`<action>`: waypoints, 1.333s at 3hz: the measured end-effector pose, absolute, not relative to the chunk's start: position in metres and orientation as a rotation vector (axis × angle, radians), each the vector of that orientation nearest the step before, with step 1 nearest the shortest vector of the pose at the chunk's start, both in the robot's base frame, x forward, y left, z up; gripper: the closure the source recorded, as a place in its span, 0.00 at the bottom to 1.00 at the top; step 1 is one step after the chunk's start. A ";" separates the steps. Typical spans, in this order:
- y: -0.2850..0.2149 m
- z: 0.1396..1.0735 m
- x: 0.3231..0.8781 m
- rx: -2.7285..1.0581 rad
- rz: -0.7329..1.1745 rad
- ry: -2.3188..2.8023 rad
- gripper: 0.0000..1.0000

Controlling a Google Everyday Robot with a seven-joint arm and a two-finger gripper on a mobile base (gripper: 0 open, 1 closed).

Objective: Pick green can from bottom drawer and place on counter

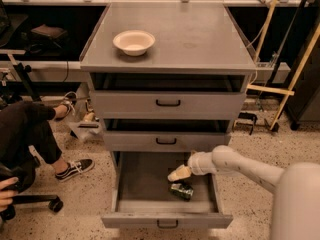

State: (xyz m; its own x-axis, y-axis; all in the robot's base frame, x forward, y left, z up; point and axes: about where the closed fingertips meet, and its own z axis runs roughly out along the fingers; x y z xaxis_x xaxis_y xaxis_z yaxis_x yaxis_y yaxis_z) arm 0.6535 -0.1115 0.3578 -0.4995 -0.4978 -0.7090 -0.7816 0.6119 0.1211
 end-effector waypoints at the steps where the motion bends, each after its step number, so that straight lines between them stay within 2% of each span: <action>1: -0.122 0.315 0.703 -0.901 0.468 2.287 0.00; 3: -0.120 0.308 0.694 -0.907 0.474 2.296 0.00; 4: -0.113 0.245 0.682 -0.892 0.428 2.395 0.00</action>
Offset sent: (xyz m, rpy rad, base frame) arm 0.0504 -0.0101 -0.0436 -0.0647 0.0196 -0.1132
